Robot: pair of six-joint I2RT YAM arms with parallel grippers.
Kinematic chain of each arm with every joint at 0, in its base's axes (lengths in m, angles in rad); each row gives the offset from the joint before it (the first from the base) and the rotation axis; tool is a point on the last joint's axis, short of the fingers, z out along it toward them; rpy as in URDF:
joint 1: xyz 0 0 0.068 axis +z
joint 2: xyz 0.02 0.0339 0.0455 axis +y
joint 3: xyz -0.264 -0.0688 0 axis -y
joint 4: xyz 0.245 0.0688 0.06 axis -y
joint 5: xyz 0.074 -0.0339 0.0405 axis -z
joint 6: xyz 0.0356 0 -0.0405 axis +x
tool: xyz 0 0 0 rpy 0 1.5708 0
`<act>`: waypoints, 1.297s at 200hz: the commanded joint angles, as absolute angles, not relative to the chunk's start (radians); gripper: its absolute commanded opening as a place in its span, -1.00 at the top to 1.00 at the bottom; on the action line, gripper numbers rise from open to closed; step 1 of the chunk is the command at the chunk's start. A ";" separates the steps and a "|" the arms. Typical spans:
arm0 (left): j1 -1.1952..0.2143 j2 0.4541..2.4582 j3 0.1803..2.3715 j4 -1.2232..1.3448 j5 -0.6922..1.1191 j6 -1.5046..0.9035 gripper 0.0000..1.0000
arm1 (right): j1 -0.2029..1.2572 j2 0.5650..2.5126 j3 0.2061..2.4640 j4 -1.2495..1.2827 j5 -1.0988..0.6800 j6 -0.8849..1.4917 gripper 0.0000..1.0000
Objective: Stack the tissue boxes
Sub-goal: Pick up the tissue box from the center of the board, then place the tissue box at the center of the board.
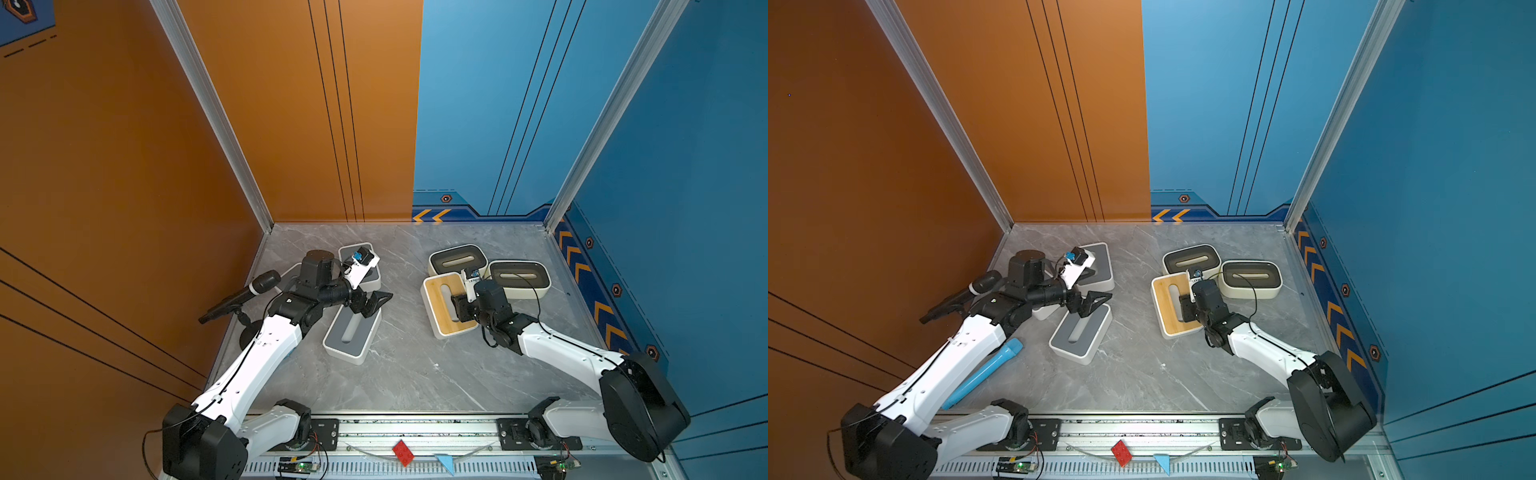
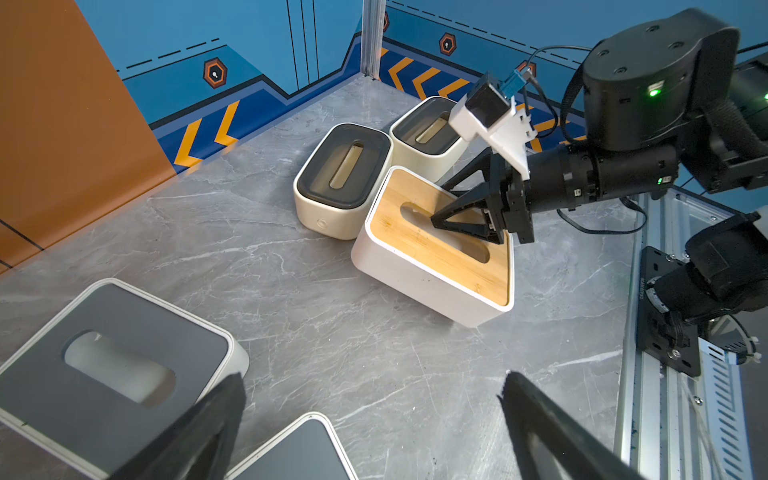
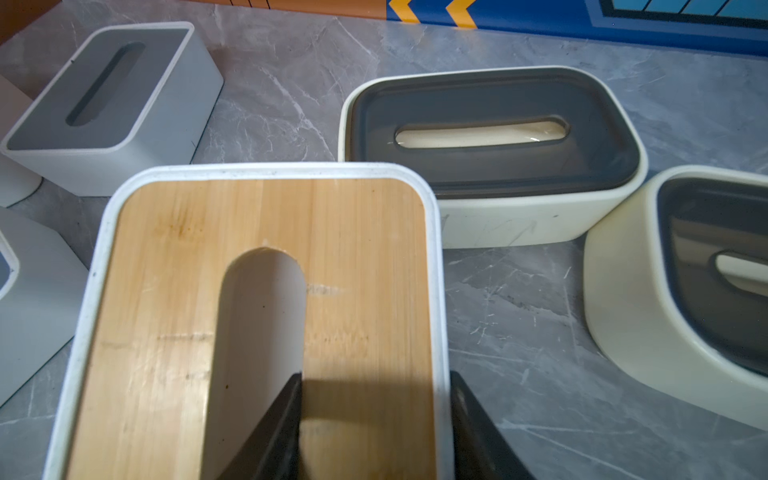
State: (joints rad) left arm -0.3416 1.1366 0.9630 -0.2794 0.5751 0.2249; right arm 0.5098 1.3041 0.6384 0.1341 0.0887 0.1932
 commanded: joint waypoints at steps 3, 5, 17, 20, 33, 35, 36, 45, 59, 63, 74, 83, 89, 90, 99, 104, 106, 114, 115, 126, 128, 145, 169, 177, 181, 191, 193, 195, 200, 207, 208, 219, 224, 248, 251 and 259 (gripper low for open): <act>-0.357 1.113 0.949 -0.298 0.546 0.254 -0.95 | 0.505 1.255 0.628 0.216 0.074 0.222 0.53; -0.357 1.114 0.947 -0.298 0.545 0.254 -0.96 | 0.505 1.253 0.626 0.216 0.074 0.221 0.53; -0.362 1.108 0.947 -0.297 0.542 0.258 -0.95 | 0.502 1.242 0.622 0.215 0.081 0.221 0.54; -0.363 1.107 0.945 -0.298 0.540 0.258 -0.95 | 0.501 1.237 0.621 0.216 0.081 0.222 0.54; -0.365 1.104 0.944 -0.299 0.537 0.262 -0.95 | 0.499 1.220 0.610 0.224 0.090 0.220 0.56; -0.365 1.103 0.943 -0.299 0.537 0.262 -0.96 | 0.499 1.217 0.608 0.224 0.092 0.219 0.56; -0.366 1.103 0.944 -0.299 0.537 0.262 -0.96 | 0.498 1.215 0.607 0.226 0.095 0.219 0.56; -0.366 1.100 0.946 -0.301 0.535 0.265 -0.95 | 0.497 1.203 0.597 0.237 0.105 0.219 0.58; -0.368 1.088 0.945 -0.303 0.535 0.267 -0.95 | 0.498 1.183 0.584 0.251 0.113 0.211 0.59; -0.369 1.084 0.944 -0.301 0.534 0.267 -0.95 | 0.498 1.179 0.582 0.252 0.115 0.211 0.59; -0.374 1.071 0.943 -0.303 0.531 0.268 -0.95 | 0.498 1.170 0.580 0.254 0.116 0.210 0.59; -0.382 1.059 0.940 -0.302 0.527 0.273 -0.95 | 0.498 1.163 0.580 0.253 0.113 0.211 0.59; -0.390 1.049 0.939 -0.301 0.524 0.277 -0.95 | 0.499 1.160 0.580 0.253 0.105 0.207 0.60; -0.390 1.048 0.939 -0.302 0.523 0.277 -0.95 | 0.498 1.159 0.581 0.254 0.103 0.207 0.60; -0.410 1.033 0.937 -0.301 0.505 0.283 -0.95 | 0.500 1.150 0.580 0.258 0.088 0.203 0.59; -0.430 1.022 0.933 -0.301 0.483 0.285 -0.95 | 0.499 1.145 0.579 0.260 0.082 0.201 0.60; -0.438 1.018 0.932 -0.301 0.473 0.287 -0.95 | 0.500 1.143 0.578 0.261 0.081 0.200 0.60; -0.478 0.996 0.922 -0.301 0.428 0.296 -0.95 | 0.500 1.136 0.574 0.267 0.081 0.187 0.60; -0.484 0.992 0.920 -0.301 0.425 0.296 -0.95 | 0.500 1.135 0.573 0.268 0.080 0.186 0.60; -0.529 0.957 0.902 -0.309 0.368 0.273 -0.95 | 0.500 1.126 0.568 0.267 0.083 0.166 0.60; -0.535 0.952 0.897 -0.313 0.363 0.267 -0.95 | 0.499 1.124 0.569 0.267 0.083 0.162 0.60; -0.569 0.885 0.860 -0.370 0.340 0.219 -0.95 | 0.500 1.114 0.563 0.268 0.083 0.148 0.60; -0.597 0.769 0.804 -0.465 0.324 0.157 -0.95 | 0.503 1.114 0.566 0.272 0.064 0.136 0.60; -0.605 0.728 0.789 -0.499 0.320 0.129 -0.95 | 0.504 1.114 0.566 0.271 0.056 0.131 0.60; -0.607 0.705 0.775 -0.512 0.320 0.115 -0.95 | 0.506 1.113 0.566 0.272 0.049 0.128 0.60; -0.613 0.648 0.739 -0.534 0.315 0.076 -0.95 | 0.508 1.113 0.569 0.274 0.035 0.117 0.60; -0.614 0.636 0.730 -0.537 0.314 0.067 -0.95 | 0.510 1.112 0.570 0.275 0.031 0.114 0.60; -0.615 0.625 0.722 -0.539 0.315 0.059 -0.95 | 0.511 1.113 0.570 0.276 0.030 0.111 0.60; -0.616 0.597 0.699 -0.541 0.315 0.040 -0.95 | 0.517 1.114 0.569 0.277 0.028 0.104 0.60; -0.619 0.560 0.668 -0.544 0.318 0.012 -0.95 | 0.523 1.116 0.571 0.280 0.028 0.091 0.60; -0.620 0.555 0.664 -0.544 0.320 0.007 -0.95 | 0.524 1.116 0.570 0.280 0.028 0.089 0.60; -0.625 0.502 0.626 -0.556 0.331 -0.024 -0.95 | 0.532 1.122 0.563 0.294 0.024 0.075 0.61; -0.631 0.484 0.615 -0.562 0.334 -0.033 -0.95 | 0.534 1.126 0.564 0.301 0.019 0.073 0.61; -0.692 0.431 0.611 -0.581 0.317 0.014 -0.95 | 0.536 1.134 0.580 0.293 -0.025 0.052 0.60; -0.692 0.427 0.606 -0.581 0.315 0.019 -0.95 | 0.536 1.135 0.588 0.281 -0.031 0.049 0.60; -0.690 0.416 0.598 -0.581 0.304 0.026 -0.95 | 0.539 1.130 0.617 0.233 -0.049 0.033 0.60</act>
